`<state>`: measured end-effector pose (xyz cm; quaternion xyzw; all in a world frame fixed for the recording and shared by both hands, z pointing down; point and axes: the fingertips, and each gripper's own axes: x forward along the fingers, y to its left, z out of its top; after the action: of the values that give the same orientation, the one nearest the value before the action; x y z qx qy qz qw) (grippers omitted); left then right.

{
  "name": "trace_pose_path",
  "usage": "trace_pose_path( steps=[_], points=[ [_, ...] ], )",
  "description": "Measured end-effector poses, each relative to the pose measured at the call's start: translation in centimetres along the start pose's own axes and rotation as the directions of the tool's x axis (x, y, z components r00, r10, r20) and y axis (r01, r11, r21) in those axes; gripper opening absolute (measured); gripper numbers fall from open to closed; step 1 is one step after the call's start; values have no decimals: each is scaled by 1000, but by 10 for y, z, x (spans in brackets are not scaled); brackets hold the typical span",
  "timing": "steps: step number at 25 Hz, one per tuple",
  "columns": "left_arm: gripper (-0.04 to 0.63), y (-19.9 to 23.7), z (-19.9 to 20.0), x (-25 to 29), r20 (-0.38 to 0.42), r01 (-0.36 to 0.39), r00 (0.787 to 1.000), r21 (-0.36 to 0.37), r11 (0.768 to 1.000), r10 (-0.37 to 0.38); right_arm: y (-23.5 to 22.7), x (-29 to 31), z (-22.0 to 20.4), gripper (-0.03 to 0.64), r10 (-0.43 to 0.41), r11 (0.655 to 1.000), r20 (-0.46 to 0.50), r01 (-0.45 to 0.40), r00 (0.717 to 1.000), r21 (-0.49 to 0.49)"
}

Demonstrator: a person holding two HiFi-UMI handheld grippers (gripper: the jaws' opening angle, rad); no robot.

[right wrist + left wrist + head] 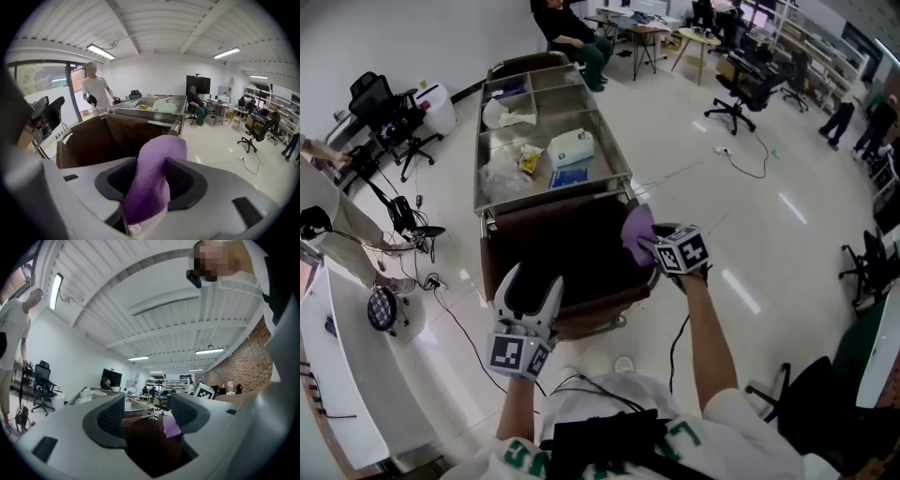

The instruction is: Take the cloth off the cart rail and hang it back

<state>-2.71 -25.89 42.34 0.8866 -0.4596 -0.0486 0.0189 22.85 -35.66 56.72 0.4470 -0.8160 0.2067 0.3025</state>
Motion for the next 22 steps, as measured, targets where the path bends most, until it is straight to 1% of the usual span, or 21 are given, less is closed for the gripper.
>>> trace_pose_path(
  steps=[2, 3, 5, 6, 7, 8, 9, 10, 12, 14, 16, 17, 19, 21, 22],
  points=[
    [291, 4, 0, -2, 2, 0, 1000, -3, 1000, 0, -1, -6, 5, 169, -18, 1000, 27, 19, 999, -16],
    [291, 6, 3, -2, 13, -1, 1000, -3, 1000, 1, -1, -11, 9, 125, -29, 999, 48, 30, 998, -22],
    [291, 11, 6, -2, 20, -3, 1000, 2, 1000, 3, 1, -23, 22, 114, -50, 998, 107, 54, 993, -30],
    [291, 13, 6, -2, 12, -4, 1000, 5, 1000, 4, 4, -31, 29, 112, -54, 998, 151, 58, 987, -24],
    [291, 14, 7, -3, 4, -3, 1000, 7, 1000, 3, 9, -42, 38, 112, -50, 999, 208, 53, 977, -9],
    [291, 15, 10, -3, 4, -2, 1000, 7, 1000, 2, 17, -56, 49, 112, -42, 999, 276, 41, 960, 7],
    [291, 15, 16, -2, 12, 0, 1000, 3, 1000, 0, 26, -73, 61, 112, -33, 999, 351, 28, 936, 19],
    [291, 14, 24, -2, 27, 5, 1000, -4, 1000, -4, 37, -90, 73, 112, -24, 1000, 427, 14, 904, 28],
    [291, 12, 39, -3, 60, 12, 998, -8, 1000, -12, 60, -121, 92, 112, -2, 999, 565, -24, 825, 39],
    [291, 13, 49, -6, 79, 6, 997, -7, 1000, -6, 84, -143, 104, 112, 21, 998, 665, -55, 747, 30],
    [291, 16, 52, -13, 94, -13, 996, 13, 1000, 12, 107, -159, 109, 114, 37, 998, 724, -61, 689, 8],
    [291, 17, 53, -16, 104, -21, 994, 27, 999, 18, 118, -164, 110, 114, 44, 998, 743, -64, 667, -2],
    [291, 17, 53, -19, 99, -30, 995, 48, 998, 25, 139, -170, 112, 114, 68, 997, 769, -78, 636, -23],
    [291, 17, 54, -22, 105, -37, 994, 56, 998, 31, 160, -171, 114, 114, 103, 994, 781, -99, 616, -53],
    [291, 18, 56, -24, 114, -42, 993, 56, 998, 35, 169, -169, 115, 114, 122, 992, 782, -108, 611, -71]
  ],
)
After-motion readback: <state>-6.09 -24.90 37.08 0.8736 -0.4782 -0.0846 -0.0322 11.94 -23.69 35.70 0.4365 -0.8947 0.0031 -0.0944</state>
